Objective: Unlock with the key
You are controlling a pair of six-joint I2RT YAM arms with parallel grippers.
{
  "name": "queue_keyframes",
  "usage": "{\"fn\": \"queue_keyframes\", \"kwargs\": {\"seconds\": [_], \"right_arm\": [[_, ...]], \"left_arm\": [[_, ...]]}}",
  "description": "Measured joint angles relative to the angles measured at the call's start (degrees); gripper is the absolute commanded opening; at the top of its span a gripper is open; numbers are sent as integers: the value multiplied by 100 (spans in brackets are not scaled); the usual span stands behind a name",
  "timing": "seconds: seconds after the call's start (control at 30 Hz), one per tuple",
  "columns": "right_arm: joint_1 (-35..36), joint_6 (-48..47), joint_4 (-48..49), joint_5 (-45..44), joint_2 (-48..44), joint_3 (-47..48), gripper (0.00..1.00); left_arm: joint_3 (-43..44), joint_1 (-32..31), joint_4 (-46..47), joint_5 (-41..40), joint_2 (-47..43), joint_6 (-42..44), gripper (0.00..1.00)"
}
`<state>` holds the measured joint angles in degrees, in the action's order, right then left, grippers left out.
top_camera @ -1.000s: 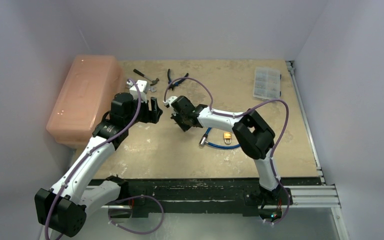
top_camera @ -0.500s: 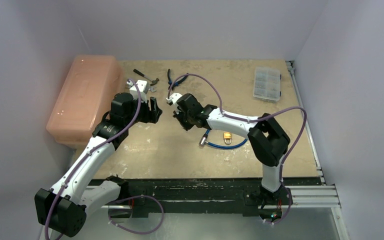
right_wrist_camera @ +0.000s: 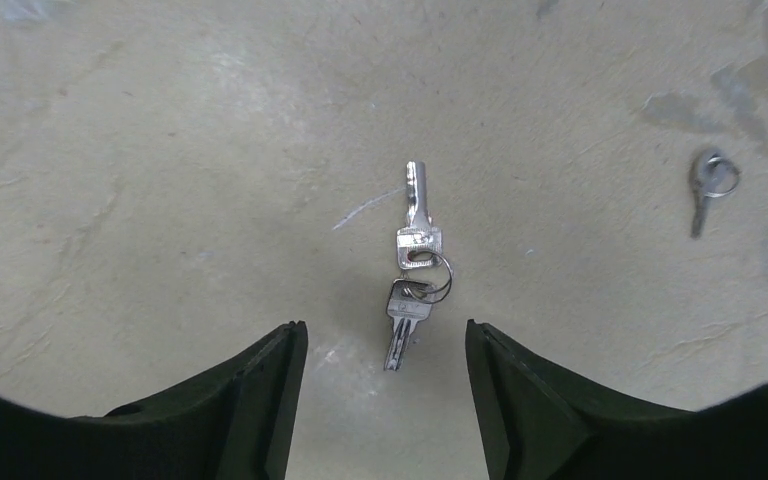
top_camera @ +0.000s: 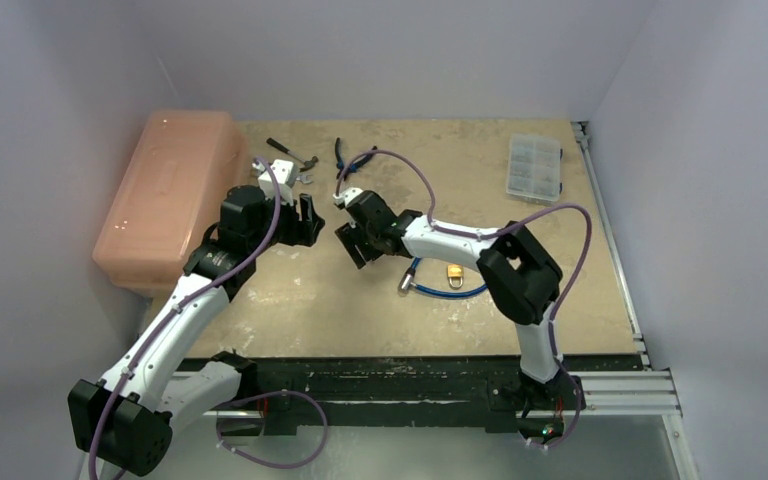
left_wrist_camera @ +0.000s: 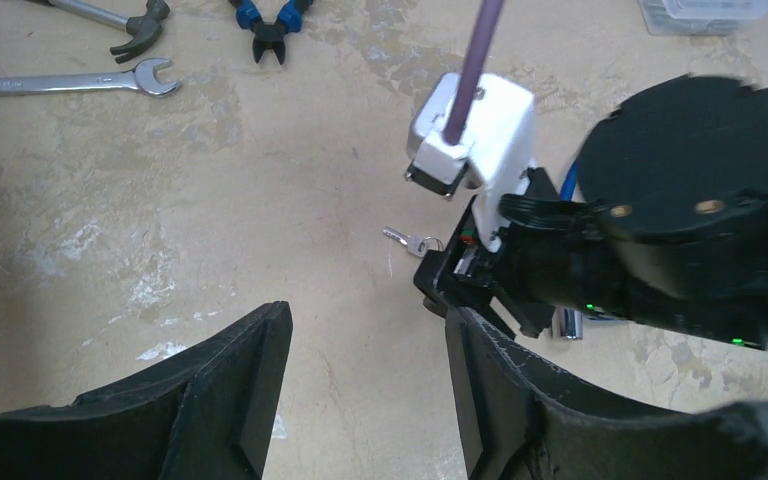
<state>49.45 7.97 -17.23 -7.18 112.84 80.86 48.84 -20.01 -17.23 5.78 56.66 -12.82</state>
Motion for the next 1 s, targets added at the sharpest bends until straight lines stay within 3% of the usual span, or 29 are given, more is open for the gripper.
{"fn": "queue_keyframes", "kwargs": {"seconds": [0.53, 0.87, 1.0], "right_arm": [[0, 461, -236, -382, 671, 393, 46], [37, 439, 26, -413, 708, 398, 2], [31, 400, 184, -435, 695, 396, 0]], "left_arm": [[-2, 0, -2, 0, -7, 0, 61], [0, 0, -2, 0, -7, 0, 61], [0, 0, -2, 0, -7, 0, 61]]}}
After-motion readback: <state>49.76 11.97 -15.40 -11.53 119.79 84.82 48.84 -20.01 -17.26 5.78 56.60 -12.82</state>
